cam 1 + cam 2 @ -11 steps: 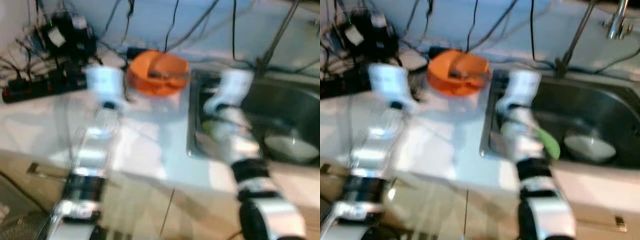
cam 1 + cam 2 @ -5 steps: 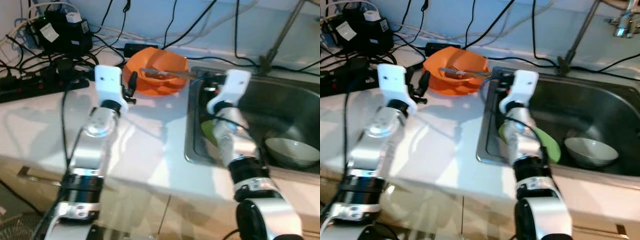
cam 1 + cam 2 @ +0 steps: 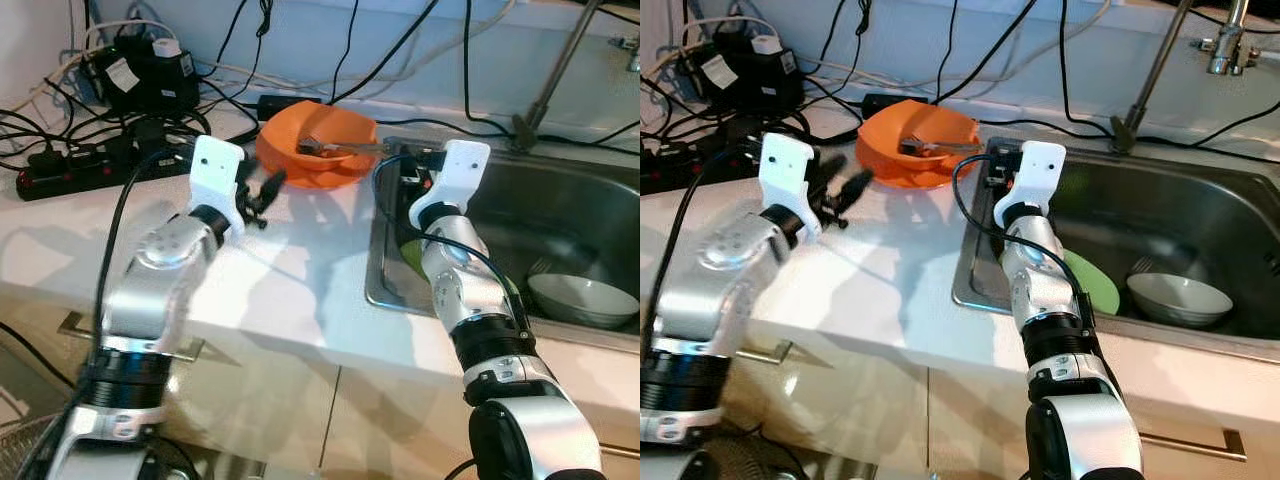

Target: Kitchen organization

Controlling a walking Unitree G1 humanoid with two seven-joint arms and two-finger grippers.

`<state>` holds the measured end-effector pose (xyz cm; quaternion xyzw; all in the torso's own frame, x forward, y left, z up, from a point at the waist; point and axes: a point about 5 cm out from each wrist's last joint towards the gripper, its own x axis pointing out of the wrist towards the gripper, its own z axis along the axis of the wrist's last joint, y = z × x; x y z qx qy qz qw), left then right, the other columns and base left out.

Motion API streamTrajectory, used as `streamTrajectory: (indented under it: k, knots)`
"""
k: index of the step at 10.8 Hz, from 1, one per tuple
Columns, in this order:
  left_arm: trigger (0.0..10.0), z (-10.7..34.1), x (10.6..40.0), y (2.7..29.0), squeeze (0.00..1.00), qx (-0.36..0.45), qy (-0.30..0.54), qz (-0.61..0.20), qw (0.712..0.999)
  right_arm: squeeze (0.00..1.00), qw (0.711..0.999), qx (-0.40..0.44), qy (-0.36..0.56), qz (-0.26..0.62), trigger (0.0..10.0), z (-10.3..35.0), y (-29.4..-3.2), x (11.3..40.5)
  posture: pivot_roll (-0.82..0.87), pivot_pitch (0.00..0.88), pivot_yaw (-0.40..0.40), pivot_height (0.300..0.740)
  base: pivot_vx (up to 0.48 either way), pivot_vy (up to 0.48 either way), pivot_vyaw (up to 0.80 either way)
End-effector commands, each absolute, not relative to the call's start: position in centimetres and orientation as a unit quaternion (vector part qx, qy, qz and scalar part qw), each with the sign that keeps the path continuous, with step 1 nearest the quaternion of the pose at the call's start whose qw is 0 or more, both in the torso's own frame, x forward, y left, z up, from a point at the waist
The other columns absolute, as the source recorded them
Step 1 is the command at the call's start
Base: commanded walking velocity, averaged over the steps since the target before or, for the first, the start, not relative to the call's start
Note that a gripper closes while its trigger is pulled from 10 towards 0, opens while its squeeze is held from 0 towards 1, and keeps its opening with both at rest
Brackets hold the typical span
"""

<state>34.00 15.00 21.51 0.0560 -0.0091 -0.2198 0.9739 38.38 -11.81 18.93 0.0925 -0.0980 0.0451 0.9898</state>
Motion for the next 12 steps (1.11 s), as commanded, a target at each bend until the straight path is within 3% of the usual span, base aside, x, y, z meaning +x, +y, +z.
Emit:
streamTrajectory:
  k: [1, 6, 12]
  knots:
    - [10.0, 22.3, 34.1, 14.3, 0.00, 0.065, -0.004, -0.249, 0.966, 0.00, 0.990, 0.094, -0.101, 0.038, 10.0, 18.8, -12.1, 38.2, 0.25, 0.050, 0.002, 0.740, 0.000, 0.000, 0.00]
    - [10.0, 20.3, 36.9, 13.1, 0.00, 0.064, 0.071, -0.263, 0.960, 0.00, 0.989, 0.105, -0.102, 0.027, 10.0, 18.1, -11.9, 37.1, 0.20, 0.079, 0.060, 0.740, 0.000, 0.000, 0.00]
    - [10.0, 21.8, 40.4, 12.6, 0.00, 0.066, 0.056, -0.228, 0.970, 0.00, 0.989, 0.117, -0.090, 0.021, 10.0, 17.1, -11.5, 35.2, 0.16, 0.128, 0.085, 0.740, 0.000, 0.000, 0.00]
